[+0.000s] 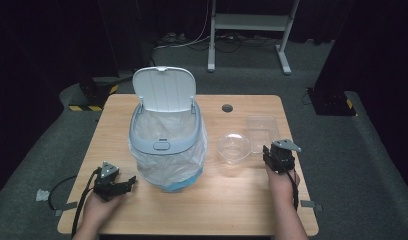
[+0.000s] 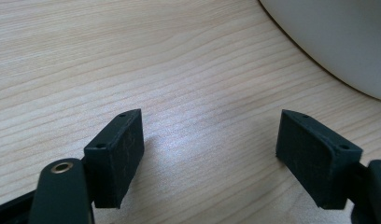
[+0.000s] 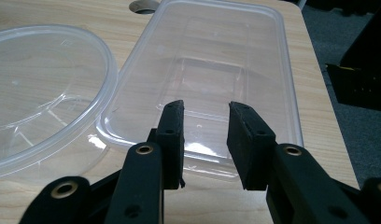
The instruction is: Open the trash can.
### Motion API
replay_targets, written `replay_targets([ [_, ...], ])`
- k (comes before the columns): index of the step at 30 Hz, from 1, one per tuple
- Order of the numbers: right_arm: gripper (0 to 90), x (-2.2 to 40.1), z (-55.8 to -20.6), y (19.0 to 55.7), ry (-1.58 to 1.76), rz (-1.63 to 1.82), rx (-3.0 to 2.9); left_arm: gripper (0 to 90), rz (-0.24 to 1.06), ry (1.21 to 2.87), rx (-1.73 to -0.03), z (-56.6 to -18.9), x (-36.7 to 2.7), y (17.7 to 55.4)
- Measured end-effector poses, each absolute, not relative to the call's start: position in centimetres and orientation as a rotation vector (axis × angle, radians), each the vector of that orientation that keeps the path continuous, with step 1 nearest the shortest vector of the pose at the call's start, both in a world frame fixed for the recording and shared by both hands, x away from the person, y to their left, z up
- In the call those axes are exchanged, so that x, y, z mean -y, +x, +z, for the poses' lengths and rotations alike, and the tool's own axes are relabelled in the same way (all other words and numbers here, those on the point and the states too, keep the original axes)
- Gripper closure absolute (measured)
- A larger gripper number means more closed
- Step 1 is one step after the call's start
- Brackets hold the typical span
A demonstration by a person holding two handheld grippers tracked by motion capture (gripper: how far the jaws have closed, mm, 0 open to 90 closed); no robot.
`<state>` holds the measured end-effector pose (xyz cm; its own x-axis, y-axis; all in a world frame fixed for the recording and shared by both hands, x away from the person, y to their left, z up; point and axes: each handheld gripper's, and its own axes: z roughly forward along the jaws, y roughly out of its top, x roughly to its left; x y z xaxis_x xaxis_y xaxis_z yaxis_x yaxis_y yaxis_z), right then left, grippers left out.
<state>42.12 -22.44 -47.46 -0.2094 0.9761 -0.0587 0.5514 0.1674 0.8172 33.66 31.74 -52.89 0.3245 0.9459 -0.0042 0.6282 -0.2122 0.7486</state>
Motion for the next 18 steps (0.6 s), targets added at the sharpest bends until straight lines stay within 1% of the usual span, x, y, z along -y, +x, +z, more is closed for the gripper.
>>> replay_targets([
  [18, 66.0, 21.4, -48.3, 39.4, 1.386, 0.918, -1.86, 23.9, 0.618, 1.935, -1.383, -52.9, -31.7, 33.6],
])
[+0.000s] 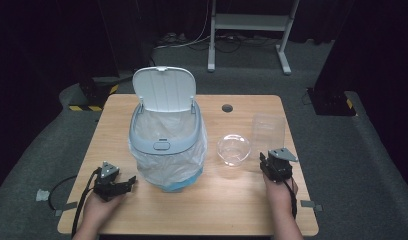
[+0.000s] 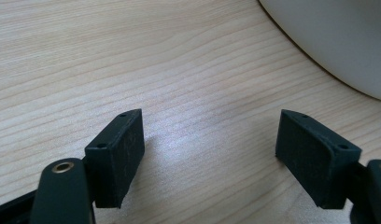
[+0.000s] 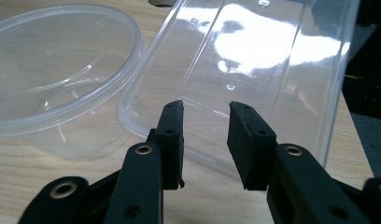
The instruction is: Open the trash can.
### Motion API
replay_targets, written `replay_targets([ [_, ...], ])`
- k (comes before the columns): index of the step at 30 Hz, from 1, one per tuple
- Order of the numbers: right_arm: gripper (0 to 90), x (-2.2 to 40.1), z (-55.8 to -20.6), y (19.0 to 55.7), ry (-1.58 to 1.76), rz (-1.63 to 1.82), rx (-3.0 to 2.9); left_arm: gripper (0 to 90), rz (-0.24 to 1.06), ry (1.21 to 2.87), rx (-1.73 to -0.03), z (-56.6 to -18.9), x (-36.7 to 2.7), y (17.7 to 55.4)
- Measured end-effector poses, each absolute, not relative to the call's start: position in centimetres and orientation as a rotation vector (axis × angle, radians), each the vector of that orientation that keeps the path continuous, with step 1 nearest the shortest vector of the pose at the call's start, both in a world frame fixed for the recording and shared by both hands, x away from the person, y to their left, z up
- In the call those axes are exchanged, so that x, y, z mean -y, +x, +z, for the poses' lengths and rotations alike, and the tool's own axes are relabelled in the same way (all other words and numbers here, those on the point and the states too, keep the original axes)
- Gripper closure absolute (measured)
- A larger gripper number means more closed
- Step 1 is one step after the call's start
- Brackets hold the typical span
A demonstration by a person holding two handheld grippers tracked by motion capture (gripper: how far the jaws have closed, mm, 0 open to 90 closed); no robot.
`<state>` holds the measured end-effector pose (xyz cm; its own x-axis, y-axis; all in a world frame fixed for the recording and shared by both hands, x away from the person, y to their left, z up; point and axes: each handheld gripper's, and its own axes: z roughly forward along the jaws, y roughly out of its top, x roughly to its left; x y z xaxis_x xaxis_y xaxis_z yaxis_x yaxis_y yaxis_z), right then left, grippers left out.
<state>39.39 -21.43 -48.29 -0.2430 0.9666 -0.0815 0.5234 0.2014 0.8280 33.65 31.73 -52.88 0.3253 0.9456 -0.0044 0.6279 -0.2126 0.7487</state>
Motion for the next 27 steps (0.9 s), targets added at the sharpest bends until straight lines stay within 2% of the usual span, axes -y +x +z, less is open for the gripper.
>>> replay_targets([
  [13, 65.8, 20.4, -49.3, 38.0, 1.332, 0.878, -1.901, 24.3, 0.617, 1.937, -1.379, -52.9, -31.7, 33.6],
  [27, 65.1, 20.2, -50.4, 38.7, 1.344, 0.835, -1.958, 24.4, 0.616, 1.939, -1.378, -52.9, -31.7, 33.6],
])
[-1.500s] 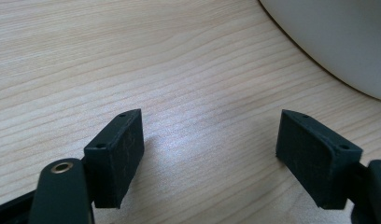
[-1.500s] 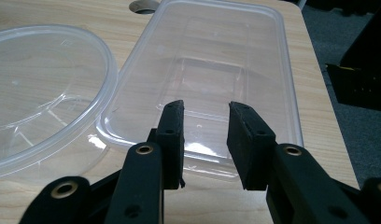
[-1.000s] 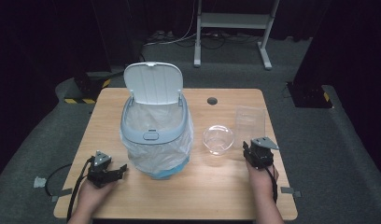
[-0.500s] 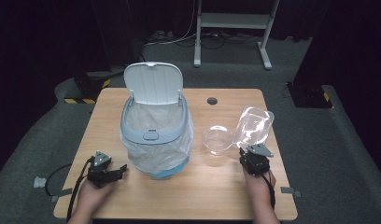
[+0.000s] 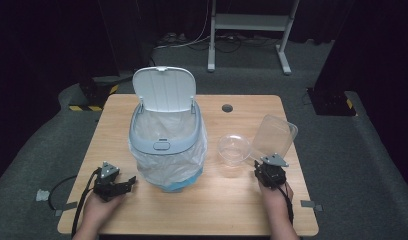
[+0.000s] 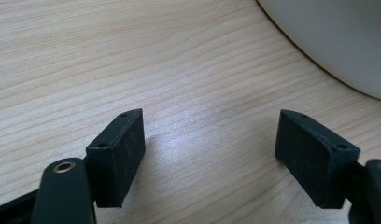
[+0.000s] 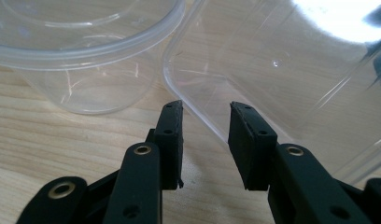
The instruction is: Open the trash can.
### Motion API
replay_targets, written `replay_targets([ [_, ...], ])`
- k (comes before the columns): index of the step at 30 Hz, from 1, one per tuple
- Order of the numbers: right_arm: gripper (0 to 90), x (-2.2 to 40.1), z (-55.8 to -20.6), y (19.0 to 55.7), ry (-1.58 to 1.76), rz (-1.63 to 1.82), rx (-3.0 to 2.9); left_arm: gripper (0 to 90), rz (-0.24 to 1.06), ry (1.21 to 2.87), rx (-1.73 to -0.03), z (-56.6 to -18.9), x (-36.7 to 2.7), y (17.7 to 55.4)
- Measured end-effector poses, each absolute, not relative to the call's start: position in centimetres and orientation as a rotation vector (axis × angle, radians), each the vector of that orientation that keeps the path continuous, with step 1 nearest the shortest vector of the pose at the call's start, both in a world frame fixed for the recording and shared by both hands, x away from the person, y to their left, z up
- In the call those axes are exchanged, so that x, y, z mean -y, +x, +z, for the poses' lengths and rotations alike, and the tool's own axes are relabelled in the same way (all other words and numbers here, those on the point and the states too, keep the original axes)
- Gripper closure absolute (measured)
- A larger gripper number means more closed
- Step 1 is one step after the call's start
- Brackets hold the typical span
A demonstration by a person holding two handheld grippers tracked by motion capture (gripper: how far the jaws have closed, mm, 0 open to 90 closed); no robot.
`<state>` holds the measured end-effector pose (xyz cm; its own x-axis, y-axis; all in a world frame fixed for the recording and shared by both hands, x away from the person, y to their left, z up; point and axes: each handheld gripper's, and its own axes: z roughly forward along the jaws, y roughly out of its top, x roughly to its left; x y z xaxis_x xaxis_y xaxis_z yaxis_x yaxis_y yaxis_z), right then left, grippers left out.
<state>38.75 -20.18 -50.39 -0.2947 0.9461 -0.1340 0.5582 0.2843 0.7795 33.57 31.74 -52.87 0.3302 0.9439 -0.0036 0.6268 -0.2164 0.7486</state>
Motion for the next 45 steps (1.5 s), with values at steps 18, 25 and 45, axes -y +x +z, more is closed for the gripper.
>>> replay_targets([
  [18, 64.3, 20.2, -51.0, 38.5, 1.36, 0.838, -1.972, 24.5, 0.616, 1.939, -1.378, -52.9, -31.7, 33.6],
  [25, 63.2, 20.2, -51.3, 38.7, 1.367, 0.828, -1.98, 24.5, 0.616, 1.939, -1.377, -52.9, -31.7, 33.6],
  [45, 63.5, 20.6, -49.5, 36.6, 1.376, 0.942, -1.908, 24.5, 0.613, 1.942, -1.373, -52.9, -31.8, 33.5],
])
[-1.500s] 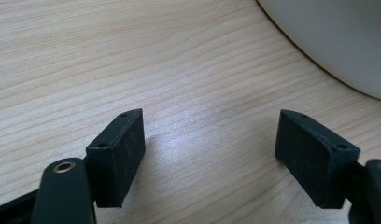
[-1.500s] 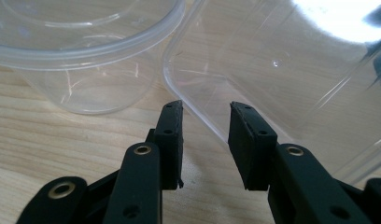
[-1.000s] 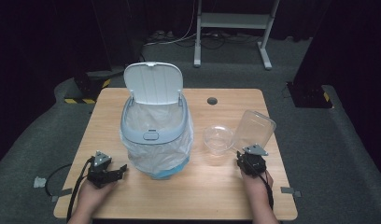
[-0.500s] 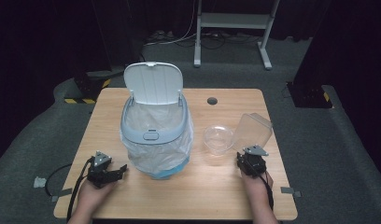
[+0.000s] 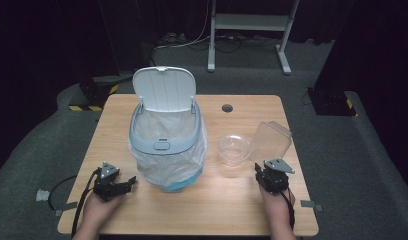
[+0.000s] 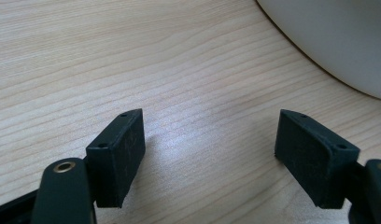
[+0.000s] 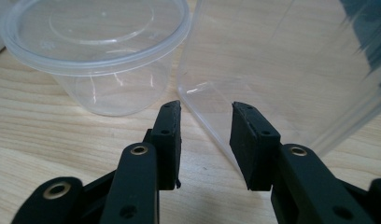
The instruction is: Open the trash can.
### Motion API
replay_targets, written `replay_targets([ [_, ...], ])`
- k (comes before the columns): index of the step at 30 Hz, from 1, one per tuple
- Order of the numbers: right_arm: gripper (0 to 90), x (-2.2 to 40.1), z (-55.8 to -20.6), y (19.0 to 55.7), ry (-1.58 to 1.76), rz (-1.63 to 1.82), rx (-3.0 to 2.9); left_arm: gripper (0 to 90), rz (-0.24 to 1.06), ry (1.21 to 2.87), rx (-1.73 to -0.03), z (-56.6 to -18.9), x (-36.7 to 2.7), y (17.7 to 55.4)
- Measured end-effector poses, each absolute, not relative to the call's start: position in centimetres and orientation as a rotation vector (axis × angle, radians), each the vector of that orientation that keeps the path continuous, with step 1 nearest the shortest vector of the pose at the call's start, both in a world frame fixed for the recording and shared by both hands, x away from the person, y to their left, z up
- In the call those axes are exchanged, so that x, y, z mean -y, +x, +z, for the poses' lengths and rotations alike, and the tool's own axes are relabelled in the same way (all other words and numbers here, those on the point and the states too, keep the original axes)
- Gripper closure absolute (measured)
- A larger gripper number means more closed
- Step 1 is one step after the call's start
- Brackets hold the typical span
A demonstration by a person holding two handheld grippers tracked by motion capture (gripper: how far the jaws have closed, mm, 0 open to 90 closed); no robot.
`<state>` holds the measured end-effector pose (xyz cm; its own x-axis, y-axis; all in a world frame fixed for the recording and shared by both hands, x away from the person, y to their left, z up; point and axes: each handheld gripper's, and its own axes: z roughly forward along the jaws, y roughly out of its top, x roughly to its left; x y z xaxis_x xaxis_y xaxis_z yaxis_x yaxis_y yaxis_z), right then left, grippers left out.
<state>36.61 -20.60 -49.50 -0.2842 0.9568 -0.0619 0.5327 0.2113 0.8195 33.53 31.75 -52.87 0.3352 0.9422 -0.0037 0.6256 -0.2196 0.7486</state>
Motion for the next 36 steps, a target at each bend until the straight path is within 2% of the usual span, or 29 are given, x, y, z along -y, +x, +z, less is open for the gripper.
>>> replay_targets([
  [17, 66.9, 23.5, -47.7, 34.8, 1.417, 1.003, -1.755, 24.5, 0.613, 1.948, -1.369, -52.9, -31.8, 33.5],
  [36, 69.8, 25.3, -48.1, 35.9, 1.473, 1.019, -1.672, 24.6, 0.614, 1.946, -1.373, -52.9, -31.7, 33.5],
])
